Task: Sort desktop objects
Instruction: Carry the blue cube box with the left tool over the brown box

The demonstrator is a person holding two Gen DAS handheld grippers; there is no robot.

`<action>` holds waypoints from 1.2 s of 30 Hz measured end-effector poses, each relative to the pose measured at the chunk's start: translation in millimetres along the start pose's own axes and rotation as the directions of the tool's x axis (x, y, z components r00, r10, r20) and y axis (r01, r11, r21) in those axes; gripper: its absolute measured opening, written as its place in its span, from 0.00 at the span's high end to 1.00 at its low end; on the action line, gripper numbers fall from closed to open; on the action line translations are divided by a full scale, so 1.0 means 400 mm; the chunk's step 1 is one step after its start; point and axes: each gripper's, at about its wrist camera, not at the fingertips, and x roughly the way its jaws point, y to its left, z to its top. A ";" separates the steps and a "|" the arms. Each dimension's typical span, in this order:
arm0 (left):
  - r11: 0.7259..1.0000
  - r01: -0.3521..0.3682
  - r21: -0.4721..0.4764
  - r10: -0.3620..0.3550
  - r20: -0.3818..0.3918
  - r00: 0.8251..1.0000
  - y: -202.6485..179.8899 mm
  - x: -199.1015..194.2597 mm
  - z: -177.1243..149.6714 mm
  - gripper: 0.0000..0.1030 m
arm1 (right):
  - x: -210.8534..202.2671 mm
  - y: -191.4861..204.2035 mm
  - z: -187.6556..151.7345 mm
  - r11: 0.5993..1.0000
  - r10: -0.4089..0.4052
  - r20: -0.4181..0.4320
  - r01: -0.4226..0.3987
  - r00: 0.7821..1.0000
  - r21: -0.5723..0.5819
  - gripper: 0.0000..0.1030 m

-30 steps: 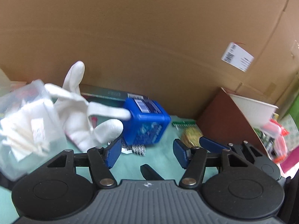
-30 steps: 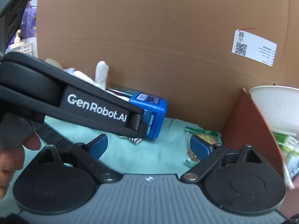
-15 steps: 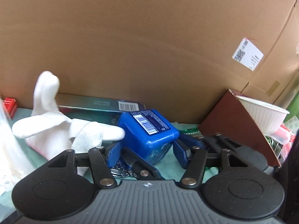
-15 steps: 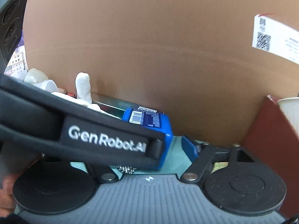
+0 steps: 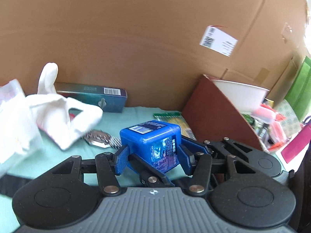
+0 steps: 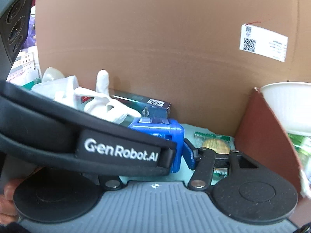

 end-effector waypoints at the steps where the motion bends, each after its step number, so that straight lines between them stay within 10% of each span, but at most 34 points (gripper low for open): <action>1: 1.000 0.002 0.003 -0.002 0.004 1.000 -0.010 -0.013 -0.006 0.45 | -0.016 -0.001 -0.003 1.000 -0.001 0.002 0.001 1.000 0.002 0.44; 10: 0.993 0.047 0.107 -0.059 0.117 0.991 -0.148 -0.128 0.035 0.45 | -0.187 -0.027 0.015 0.998 -0.066 0.134 0.068 0.989 -0.012 0.44; 24: 0.945 0.083 0.317 -0.163 0.235 0.958 -0.383 -0.110 0.193 0.45 | -0.357 -0.225 0.164 0.975 -0.220 0.350 0.212 0.911 0.061 0.44; 36: 0.947 0.120 0.298 -0.171 0.152 0.973 -0.399 0.057 0.281 0.46 | -0.235 -0.426 0.226 0.970 -0.214 0.259 0.174 0.942 0.168 0.44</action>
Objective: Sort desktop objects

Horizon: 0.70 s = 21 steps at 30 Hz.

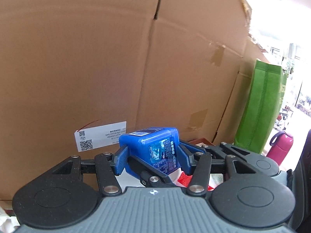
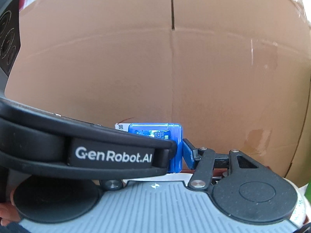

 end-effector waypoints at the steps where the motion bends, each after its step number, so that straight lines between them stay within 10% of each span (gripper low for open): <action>1: 1.000 0.001 -0.005 -0.001 -0.008 1.000 0.004 0.009 0.001 0.46 | 0.013 -0.009 0.002 1.000 0.002 -0.010 -0.001 1.000 0.005 0.44; 9: 1.000 0.020 -0.023 -0.020 -0.014 1.000 0.013 0.035 -0.009 0.31 | 0.077 -0.047 -0.004 1.000 -0.003 -0.056 0.002 0.998 -0.014 0.42; 12: 0.999 0.026 -0.025 -0.025 0.030 0.999 0.013 0.010 -0.010 0.10 | 0.084 -0.060 -0.005 0.999 -0.028 -0.053 0.027 0.998 -0.028 0.28; 21: 0.997 -0.007 -0.072 0.012 0.075 0.997 0.003 -0.084 -0.046 0.00 | 0.027 -0.076 -0.001 0.994 -0.108 -0.006 0.108 0.994 -0.021 0.08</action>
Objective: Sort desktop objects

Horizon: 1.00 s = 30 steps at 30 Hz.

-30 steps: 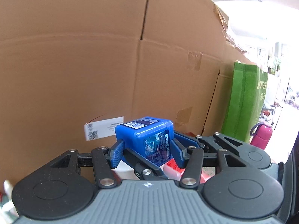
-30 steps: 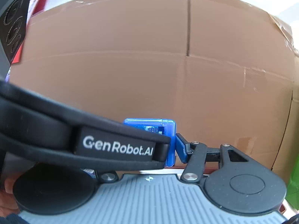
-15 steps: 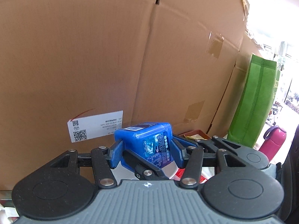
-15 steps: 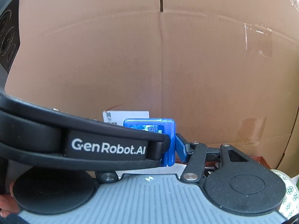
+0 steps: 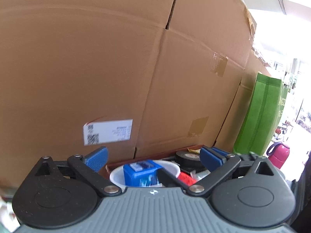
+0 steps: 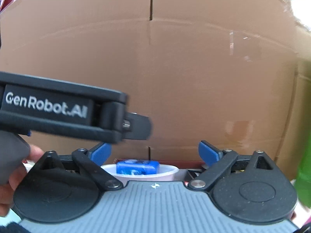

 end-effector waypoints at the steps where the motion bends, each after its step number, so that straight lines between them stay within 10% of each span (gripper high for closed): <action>1: 1.000 -0.001 -0.003 0.001 0.011 1.000 -0.002 -0.014 -0.008 0.00 | -0.017 0.013 -0.007 1.000 -0.011 0.002 0.011 1.000 -0.012 0.08; 30: 0.972 -0.233 0.026 0.234 -0.144 0.961 -0.171 -0.252 -0.291 0.00 | -0.473 0.055 -0.304 0.988 -0.152 -0.229 0.152 0.961 -0.014 0.02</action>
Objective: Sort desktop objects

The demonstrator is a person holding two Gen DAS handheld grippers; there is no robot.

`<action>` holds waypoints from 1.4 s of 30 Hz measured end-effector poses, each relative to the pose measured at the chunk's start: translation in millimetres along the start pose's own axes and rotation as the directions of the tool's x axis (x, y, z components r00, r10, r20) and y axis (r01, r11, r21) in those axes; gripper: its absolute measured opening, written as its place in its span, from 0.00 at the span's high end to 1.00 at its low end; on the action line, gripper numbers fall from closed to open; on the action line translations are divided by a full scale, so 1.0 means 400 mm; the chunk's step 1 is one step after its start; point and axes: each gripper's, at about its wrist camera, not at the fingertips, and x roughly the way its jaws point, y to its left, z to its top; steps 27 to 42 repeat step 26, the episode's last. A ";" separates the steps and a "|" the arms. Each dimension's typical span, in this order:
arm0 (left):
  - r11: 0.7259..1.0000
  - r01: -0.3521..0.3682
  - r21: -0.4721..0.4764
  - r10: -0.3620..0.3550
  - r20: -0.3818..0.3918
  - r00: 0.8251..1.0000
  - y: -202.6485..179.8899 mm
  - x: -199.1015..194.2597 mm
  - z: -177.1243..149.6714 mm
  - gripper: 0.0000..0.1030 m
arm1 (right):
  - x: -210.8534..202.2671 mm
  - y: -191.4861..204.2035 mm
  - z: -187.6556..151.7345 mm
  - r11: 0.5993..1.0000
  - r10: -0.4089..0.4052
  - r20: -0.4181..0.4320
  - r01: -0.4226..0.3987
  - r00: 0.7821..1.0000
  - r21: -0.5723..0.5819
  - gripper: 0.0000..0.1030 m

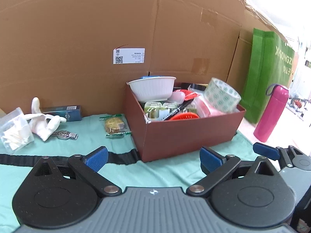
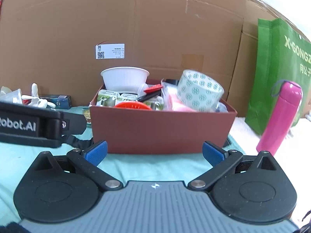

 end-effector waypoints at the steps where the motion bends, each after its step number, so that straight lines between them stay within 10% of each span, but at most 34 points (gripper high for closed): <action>1: 1.000 -0.003 0.002 0.003 -0.002 1.000 -0.003 -0.005 -0.005 0.00 | -0.007 0.001 -0.006 1.000 0.001 -0.003 -0.001 1.000 0.007 0.02; 42: 0.998 0.010 0.070 -0.010 -0.006 1.000 -0.061 -0.035 -0.050 0.00 | -0.071 0.005 -0.049 0.999 -0.026 -0.015 0.027 1.000 0.040 0.02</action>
